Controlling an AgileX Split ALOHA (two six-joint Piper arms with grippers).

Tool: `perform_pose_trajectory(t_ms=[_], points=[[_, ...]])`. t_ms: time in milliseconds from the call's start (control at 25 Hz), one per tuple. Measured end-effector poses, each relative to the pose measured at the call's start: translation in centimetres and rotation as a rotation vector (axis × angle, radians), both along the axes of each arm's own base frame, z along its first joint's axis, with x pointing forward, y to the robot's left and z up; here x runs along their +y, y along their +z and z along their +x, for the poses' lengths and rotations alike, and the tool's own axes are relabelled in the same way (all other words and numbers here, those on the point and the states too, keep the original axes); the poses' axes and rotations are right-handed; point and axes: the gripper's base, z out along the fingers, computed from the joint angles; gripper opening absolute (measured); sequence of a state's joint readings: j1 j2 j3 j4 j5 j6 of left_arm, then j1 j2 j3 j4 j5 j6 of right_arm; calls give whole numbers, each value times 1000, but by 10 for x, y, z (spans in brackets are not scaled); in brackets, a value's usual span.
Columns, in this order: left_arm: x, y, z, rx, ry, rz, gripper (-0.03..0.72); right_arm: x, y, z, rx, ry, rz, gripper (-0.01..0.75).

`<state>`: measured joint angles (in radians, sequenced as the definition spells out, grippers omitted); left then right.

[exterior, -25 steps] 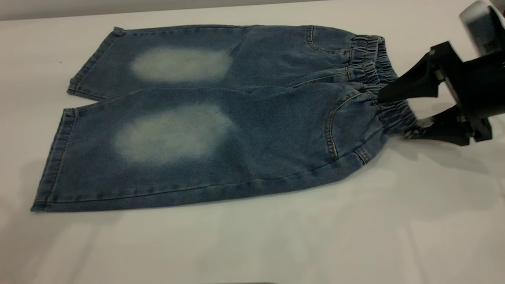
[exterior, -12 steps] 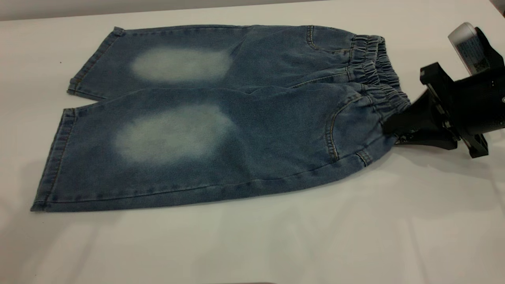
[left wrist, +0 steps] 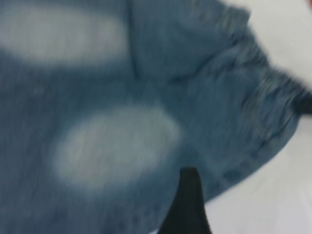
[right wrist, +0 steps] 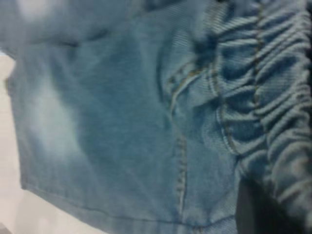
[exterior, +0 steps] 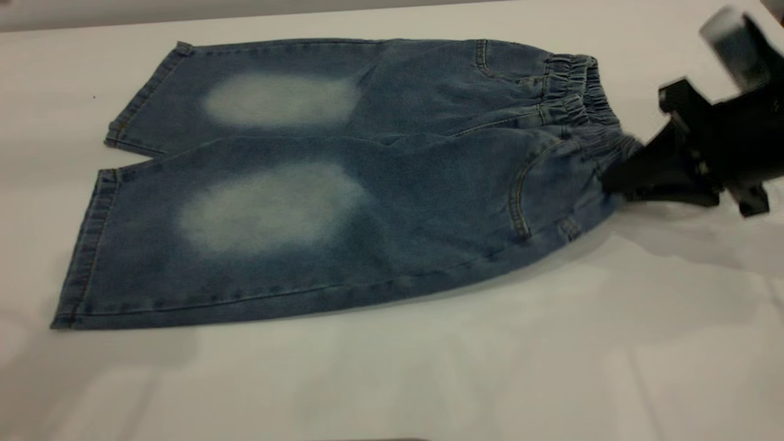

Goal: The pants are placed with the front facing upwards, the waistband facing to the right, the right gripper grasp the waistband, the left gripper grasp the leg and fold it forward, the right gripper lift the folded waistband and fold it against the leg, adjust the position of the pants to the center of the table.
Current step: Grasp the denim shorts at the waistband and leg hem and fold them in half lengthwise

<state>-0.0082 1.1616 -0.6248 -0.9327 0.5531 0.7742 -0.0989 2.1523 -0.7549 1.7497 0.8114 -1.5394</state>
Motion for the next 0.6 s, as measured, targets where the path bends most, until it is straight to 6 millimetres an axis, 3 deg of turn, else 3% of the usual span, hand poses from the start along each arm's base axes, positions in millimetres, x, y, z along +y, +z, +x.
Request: perform_pose_trajectory(t_ms=[160, 600], points=[[4, -33, 3, 157, 20, 47, 569, 0, 13, 1, -32, 22, -6, 43], [17, -101, 17, 375, 134, 157, 569, 1, 14, 0, -24, 37, -8, 42]])
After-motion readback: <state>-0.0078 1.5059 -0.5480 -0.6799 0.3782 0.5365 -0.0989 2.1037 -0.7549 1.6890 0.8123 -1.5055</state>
